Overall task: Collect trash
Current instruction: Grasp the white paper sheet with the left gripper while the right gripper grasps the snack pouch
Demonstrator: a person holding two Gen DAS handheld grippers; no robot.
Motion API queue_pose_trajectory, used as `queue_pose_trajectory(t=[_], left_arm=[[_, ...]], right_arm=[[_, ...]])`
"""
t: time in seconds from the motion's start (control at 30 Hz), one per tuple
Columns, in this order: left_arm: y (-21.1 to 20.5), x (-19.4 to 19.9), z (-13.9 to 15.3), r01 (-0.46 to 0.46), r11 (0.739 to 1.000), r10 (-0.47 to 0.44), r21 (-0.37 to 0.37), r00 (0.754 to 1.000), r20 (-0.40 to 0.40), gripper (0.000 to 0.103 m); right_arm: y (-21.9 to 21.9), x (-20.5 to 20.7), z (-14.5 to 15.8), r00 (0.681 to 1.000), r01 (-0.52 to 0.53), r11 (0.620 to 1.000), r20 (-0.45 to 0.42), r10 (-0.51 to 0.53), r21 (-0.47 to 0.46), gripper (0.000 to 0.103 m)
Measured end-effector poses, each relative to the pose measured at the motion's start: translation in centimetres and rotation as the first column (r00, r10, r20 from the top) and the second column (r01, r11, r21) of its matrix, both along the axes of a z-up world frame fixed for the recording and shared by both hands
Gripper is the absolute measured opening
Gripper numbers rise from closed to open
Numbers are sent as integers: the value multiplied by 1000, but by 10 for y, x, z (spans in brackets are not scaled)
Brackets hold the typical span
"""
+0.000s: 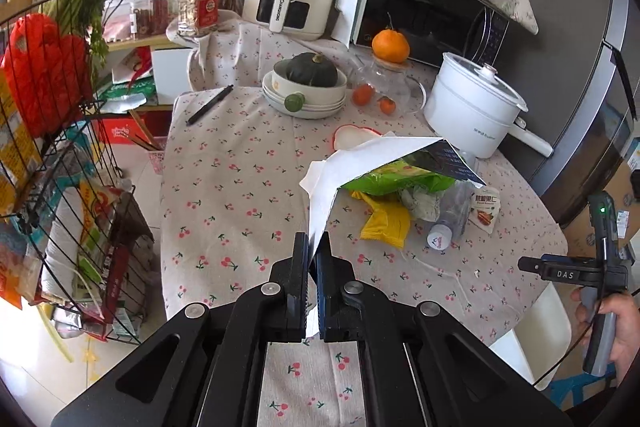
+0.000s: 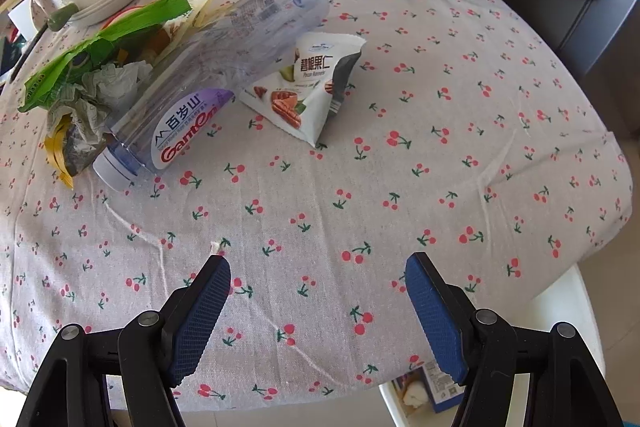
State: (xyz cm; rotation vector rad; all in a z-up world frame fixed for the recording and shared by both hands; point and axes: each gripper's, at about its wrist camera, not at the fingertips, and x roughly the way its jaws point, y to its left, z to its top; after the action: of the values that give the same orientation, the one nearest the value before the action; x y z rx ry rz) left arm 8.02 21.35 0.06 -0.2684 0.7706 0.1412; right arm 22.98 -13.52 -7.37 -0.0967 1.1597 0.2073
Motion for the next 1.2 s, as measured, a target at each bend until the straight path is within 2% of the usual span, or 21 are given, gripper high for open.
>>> queue_pose_trajectory(t=[0.1,0.2,0.3,0.43,0.57,0.67,0.8,0.9,0.97,1.13,1.2], left_arm=[[4,-6,3,20,997,-19,-77,1000,16,3],[-3,-5,5,54,997,-53,-55,998,21,3],[-3,-1,4,82,994,-82,-78,997,5,3],[3,4,2,78,995,-79,-69,997,-6,3],[12,6,2,59,993,-60,-106,998,-2,3],[17,6,4,44,990,-44,-132,999,9,3],[14,7,4,47,988,-46,-148,999,10,3],[9,8,3,53,988,-53,-145,999,5,3],[6,8,2,55,986,-55,-160,998,6,3],[-2,7,3,78,981,-78,-178,997,7,3],[-4,8,5,83,979,-82,-184,997,12,3]], right_arm=[[-6,6,-1,1000,12,999,-12,-11,47,76],[-14,20,-4,998,54,993,-35,-50,106,76],[-22,41,-6,995,101,979,-29,-98,179,76],[-30,70,-14,985,164,956,6,-170,242,76],[-33,89,-36,976,215,926,-22,-219,310,74],[-40,99,-51,961,274,888,-67,-269,370,62],[-46,104,-55,951,301,850,-66,-303,432,52],[-47,105,-57,952,298,836,-80,-296,460,42],[-46,106,-57,953,297,831,-88,-290,471,41],[-37,103,-56,960,275,834,-87,-266,478,15],[-38,98,-55,955,292,820,-108,-275,492,11]])
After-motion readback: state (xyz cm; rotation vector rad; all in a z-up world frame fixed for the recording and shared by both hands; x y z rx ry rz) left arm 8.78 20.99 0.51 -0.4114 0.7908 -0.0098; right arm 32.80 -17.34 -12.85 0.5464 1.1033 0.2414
